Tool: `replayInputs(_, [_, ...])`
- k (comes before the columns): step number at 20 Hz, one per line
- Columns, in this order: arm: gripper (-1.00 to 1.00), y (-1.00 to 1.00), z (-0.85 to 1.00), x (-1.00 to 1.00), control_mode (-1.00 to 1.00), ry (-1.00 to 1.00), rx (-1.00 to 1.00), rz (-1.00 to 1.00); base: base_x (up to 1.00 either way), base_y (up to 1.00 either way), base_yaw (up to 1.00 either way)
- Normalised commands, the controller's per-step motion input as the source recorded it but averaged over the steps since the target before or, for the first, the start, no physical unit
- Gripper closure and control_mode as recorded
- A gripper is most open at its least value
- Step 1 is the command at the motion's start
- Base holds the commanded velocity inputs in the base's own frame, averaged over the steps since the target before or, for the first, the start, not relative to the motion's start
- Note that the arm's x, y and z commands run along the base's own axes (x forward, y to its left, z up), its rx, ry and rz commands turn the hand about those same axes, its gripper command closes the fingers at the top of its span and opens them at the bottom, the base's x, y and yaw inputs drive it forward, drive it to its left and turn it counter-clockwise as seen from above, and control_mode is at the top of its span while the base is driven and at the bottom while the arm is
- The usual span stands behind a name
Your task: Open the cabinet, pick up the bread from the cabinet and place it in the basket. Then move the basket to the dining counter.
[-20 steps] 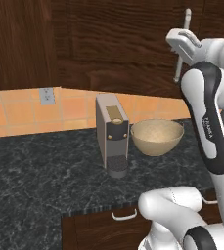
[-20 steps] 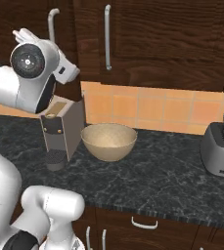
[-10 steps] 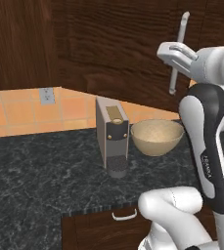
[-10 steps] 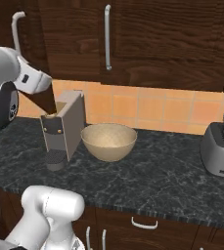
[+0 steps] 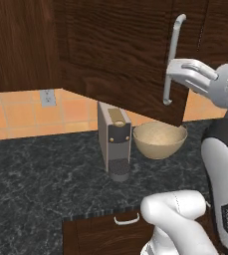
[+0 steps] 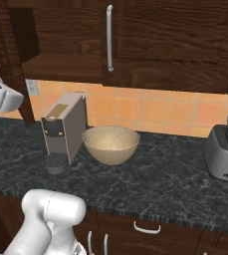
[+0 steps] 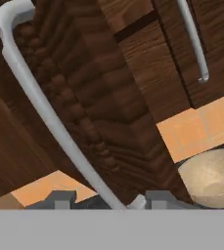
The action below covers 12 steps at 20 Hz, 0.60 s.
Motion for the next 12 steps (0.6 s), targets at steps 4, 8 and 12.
replayInputs(4, [-1.00, -0.86, 0.03, -0.73, -1.00, 0.04, 0.13, -0.08, 0.00, 0.00, 0.00])
replayInputs(8, [-1.00, -1.00, 0.00, 0.09, -1.00, 0.20, 0.46, 0.00, 0.00, 0.00, 0.00])
replayInputs(12, [-1.00, -0.50, 0.00, 0.45, -1.00, 0.04, 0.28, 0.00, 0.00, 0.00, 0.00])
